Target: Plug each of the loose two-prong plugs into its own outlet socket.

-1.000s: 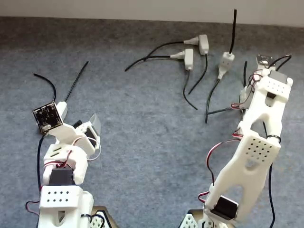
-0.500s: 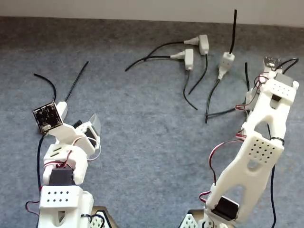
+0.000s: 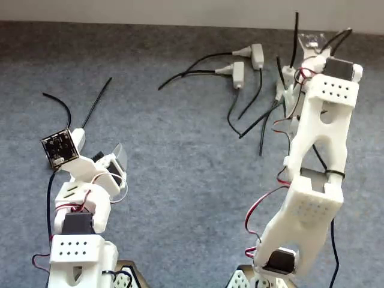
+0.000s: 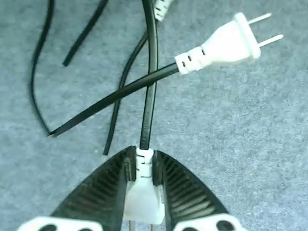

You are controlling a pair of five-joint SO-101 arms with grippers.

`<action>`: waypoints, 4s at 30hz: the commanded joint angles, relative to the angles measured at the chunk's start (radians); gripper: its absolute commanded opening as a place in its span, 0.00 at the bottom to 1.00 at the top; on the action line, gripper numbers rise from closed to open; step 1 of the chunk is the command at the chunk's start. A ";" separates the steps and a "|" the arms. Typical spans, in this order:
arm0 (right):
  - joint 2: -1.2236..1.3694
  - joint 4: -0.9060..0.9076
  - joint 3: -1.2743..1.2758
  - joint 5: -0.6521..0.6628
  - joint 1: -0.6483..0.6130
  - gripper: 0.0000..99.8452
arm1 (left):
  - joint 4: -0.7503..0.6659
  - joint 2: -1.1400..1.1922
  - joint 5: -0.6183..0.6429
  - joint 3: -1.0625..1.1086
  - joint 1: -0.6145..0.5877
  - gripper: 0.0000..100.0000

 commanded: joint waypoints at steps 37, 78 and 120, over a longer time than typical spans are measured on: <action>-0.544 -0.117 0.661 -0.077 -0.794 0.19 | -0.025 -0.010 -0.005 -0.015 -0.053 0.19; -0.832 -0.058 0.783 -0.081 -0.730 0.19 | 0.166 1.498 -0.621 -1.075 -0.309 0.23; -1.144 0.050 0.727 -0.074 -0.079 0.19 | 0.672 1.115 -0.615 -1.317 0.541 0.01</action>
